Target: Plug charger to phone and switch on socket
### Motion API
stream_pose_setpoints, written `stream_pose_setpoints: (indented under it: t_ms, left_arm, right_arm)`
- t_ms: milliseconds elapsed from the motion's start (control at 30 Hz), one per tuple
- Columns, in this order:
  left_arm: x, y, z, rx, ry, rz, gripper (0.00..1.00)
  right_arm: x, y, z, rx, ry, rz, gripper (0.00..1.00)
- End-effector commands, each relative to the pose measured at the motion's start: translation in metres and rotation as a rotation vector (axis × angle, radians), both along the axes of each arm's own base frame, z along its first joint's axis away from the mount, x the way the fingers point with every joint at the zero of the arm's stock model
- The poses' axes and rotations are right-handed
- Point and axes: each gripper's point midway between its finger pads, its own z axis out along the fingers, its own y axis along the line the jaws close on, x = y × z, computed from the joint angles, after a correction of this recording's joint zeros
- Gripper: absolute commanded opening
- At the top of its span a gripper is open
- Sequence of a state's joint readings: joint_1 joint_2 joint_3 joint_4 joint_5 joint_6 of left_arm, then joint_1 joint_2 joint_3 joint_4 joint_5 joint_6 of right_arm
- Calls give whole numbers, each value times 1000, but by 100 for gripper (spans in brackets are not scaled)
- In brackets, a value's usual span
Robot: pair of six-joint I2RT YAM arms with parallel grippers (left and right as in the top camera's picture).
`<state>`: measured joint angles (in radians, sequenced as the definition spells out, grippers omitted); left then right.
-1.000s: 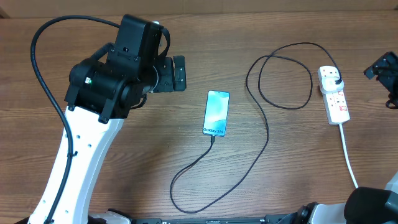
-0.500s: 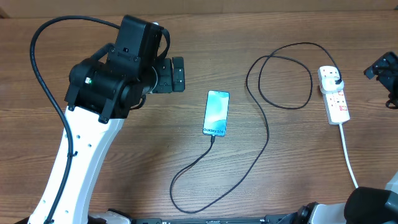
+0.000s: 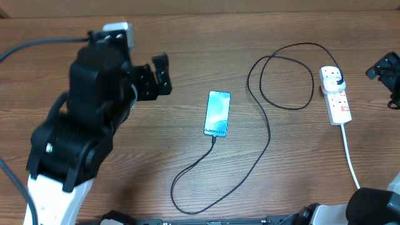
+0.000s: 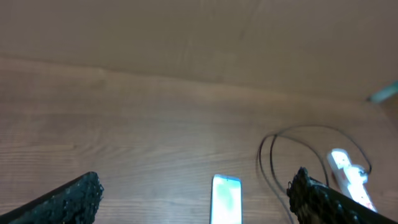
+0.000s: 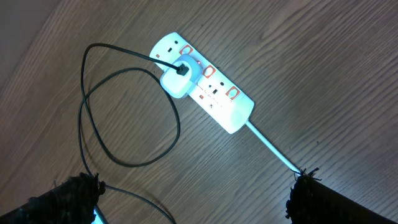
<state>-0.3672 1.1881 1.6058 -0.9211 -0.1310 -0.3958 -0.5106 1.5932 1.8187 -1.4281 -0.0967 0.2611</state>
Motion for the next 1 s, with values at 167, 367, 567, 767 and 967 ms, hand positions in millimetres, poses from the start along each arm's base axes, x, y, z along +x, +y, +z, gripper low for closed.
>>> stream_pose_setpoints:
  t_ms: [167, 367, 567, 767, 967]
  left_arm:
    - [-18, 24, -8, -109, -228, -6, 99]
    - [-35, 40, 2, -173, -530, 6, 99]
    - [-56, 53, -17, -196, -726, 33, 99]
    - [-74, 69, -56, -189, -840, 79, 99]
    - [-86, 81, -86, -178, -870, 126, 99]
  right_arm:
    - [-1, -1, 15, -29, -38, -8, 100]
    - [-1, -1, 15, -29, -38, -8, 100]
    - [-1, -1, 15, -29, -38, -8, 100]
    - [-1, -1, 15, -30, -38, -8, 100]
    - [-1, -1, 15, -29, -38, -8, 100]
